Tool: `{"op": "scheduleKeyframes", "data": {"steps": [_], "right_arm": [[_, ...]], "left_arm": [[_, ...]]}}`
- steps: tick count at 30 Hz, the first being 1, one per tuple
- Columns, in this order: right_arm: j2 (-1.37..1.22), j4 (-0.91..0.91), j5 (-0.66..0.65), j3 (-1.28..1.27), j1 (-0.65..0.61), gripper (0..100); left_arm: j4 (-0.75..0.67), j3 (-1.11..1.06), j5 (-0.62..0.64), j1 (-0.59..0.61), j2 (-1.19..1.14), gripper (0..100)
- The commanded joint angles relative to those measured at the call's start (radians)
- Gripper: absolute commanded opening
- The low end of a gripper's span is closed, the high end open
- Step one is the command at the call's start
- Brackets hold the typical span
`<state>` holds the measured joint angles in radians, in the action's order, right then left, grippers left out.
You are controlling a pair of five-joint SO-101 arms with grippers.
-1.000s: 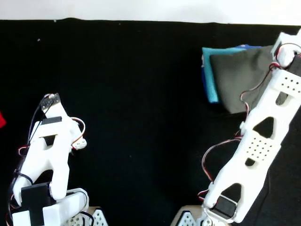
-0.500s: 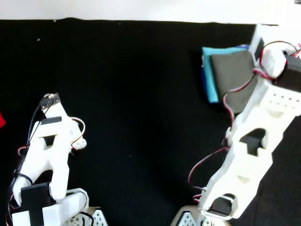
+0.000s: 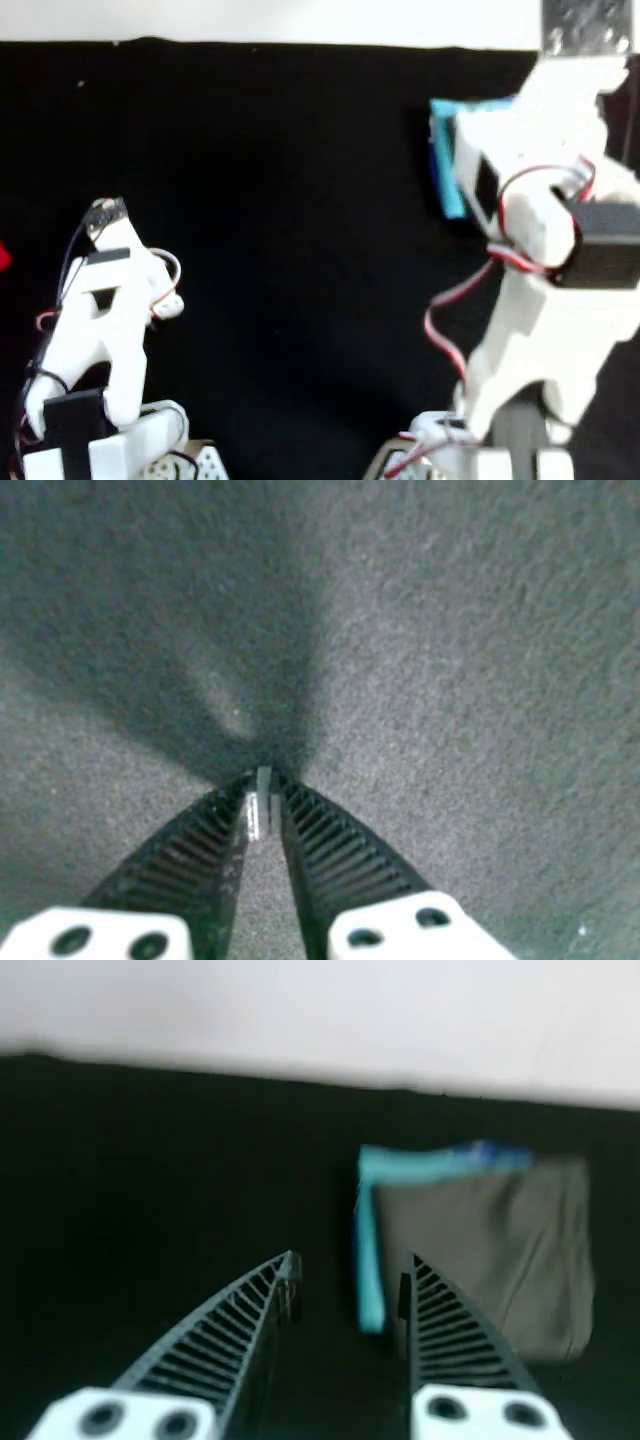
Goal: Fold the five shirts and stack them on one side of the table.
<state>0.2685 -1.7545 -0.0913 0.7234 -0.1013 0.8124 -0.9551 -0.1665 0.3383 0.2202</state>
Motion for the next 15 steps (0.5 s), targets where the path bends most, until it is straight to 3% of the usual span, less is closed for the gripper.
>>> {"op": "scheduleKeyframes", "data": {"steps": [1, 5, 15], "right_arm": [[0.134, 0.015, -0.008, -0.421, -0.019, 16.6], [0.24, 0.157, -0.014, -0.843, -0.018, 16.6], [0.506, 0.851, -0.037, -1.796, -0.016, 14.9]], "left_arm": [[-0.02, -0.005, -0.005, 0.01, 0.005, 1], [-0.02, -0.005, -0.005, 0.008, 0.005, 1], [-0.02, -0.007, -0.005, 0.008, 0.005, 1]]}}
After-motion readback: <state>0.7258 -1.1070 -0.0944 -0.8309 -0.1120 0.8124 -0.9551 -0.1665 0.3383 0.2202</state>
